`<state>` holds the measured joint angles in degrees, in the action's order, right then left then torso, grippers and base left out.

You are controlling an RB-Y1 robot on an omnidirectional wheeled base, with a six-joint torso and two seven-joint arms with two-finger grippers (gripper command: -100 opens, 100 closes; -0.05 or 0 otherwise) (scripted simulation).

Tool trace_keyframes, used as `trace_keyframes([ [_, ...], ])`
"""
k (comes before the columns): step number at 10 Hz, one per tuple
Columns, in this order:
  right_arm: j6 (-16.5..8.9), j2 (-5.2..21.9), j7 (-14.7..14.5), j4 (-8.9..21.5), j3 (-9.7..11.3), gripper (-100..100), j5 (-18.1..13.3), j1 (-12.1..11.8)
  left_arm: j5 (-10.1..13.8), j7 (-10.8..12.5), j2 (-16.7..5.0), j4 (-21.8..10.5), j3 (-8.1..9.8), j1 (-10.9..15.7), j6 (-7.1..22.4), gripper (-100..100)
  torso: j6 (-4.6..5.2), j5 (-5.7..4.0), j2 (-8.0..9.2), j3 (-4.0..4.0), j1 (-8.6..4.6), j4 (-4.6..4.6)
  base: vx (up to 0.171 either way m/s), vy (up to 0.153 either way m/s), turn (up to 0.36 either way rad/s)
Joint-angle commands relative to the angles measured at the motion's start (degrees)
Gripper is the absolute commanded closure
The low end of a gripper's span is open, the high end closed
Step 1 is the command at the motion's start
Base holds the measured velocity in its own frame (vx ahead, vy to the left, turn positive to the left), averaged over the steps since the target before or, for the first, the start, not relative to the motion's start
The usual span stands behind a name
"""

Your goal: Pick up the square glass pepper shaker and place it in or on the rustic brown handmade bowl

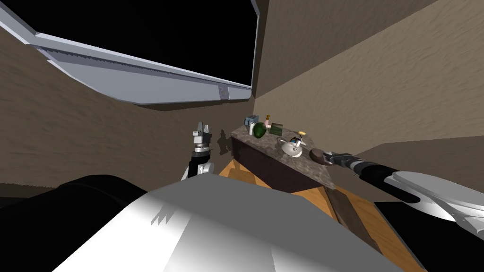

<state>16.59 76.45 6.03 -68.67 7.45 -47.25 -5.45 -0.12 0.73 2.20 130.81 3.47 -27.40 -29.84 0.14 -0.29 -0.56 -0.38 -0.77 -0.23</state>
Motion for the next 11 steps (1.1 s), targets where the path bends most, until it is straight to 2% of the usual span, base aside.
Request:
trace_keyframes([
  [1, -0.8, 1.1, 2.9, 0.5, 0.7, 100, 0.0, 0.1, 0.0, 0.0, 0.0, 0.0, 0.0, 0.0, 0.0, 0, 0.0, 0.0, 0.0, 0.0, 0.0, 0.0, 0.026, -0.073, 0.062],
  [2, -0.8, 1.1, 3.2, 0.5, 0.7, 100, 0.0, 0.1, 0.0, 0.0, 0.0, 0.0, 0.0, 0.0, 0.0, 0, 0.0, 0.03, -0.02, 0.0, 0.01, 0.01, 0.023, -0.07, 0.038],
  [7, -2.8, 4.0, 11.7, 3.2, 2.7, 100, 0.0, 1.1, 0.0, 0.0, 0.0, 0.0, 0.0, 0.0, 0.0, 0, 0.03, -0.02, -0.09, -0.04, -0.13, 0.0, 0.034, -0.101, 0.079],
  [9, -3.2, 4.5, 13.5, 3.9, 3.1, 100, 0.0, 1.3, 0.0, 0.0, 0.0, 0.0, 0.0, 0.0, 0.0, 0, 0.02, -0.01, -0.03, -0.01, 0.0, 0.01, 0.023, -0.063, 0.037],
  [10, -3.2, 4.2, 12.8, 3.6, 3.0, 100, 0.0, 1.2, 0.0, 0.0, 0.0, 0.0, 0.0, 0.0, 0.0, 0, 0.01, 0.0, -0.01, 0.0, 0.08, 0.01, 0.011, -0.023, 0.007],
  [11, -3.3, 4.2, 13.0, 3.7, 3.0, -100, 0.0, 1.2, 0.0, 0.0, 0.0, 0.0, 0.0, 0.0, 0.0, 0, 0.0, 0.03, 0.03, 0.02, 0.22, 0.02, 0.003, -0.006, -0.001],
])
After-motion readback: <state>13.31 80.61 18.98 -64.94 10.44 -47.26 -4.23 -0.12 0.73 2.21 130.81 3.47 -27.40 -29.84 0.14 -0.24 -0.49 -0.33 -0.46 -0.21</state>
